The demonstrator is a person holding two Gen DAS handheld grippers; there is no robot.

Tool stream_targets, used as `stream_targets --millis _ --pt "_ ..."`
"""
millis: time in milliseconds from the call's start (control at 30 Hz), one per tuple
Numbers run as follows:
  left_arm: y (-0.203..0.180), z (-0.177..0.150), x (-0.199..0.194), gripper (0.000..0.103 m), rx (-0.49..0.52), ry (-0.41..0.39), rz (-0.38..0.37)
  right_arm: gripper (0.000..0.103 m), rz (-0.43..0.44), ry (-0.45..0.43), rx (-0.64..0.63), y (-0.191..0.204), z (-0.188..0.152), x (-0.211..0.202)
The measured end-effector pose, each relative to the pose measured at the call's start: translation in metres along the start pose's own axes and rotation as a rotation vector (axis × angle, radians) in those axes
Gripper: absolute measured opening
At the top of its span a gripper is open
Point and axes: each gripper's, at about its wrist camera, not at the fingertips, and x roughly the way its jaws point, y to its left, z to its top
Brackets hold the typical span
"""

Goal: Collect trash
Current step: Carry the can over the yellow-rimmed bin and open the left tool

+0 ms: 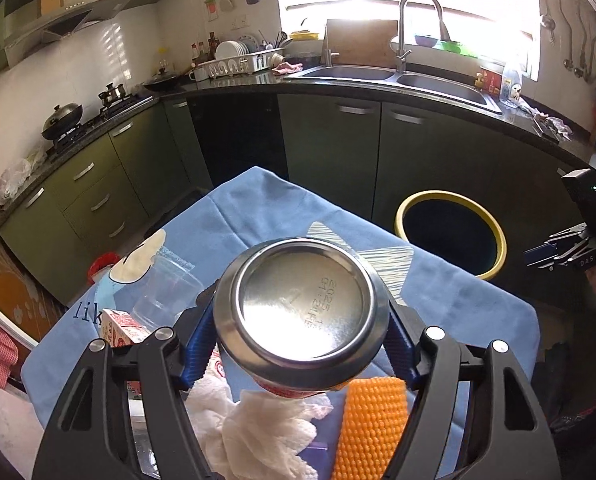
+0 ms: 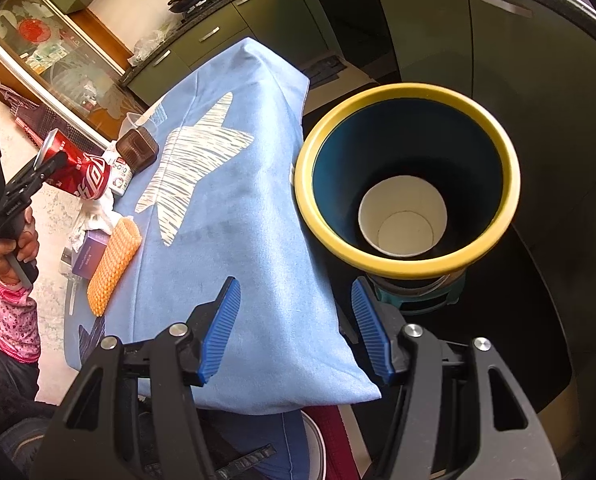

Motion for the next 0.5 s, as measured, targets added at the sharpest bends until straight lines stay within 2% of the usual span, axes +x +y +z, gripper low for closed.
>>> stream_targets --millis 267,500 --pt "-0.072 0.041 -0.003 0.071 0.066 -0.035 -0.109 0.056 -0.031 -0.077 0.013 -0.018 -0.007 -0.027" --pt "-0.146 0.089 0.036 0.071 0.124 -0.030 -0.248 0.056 -0.043 -0.107 0.049 -0.052 -0.012 -0.038"
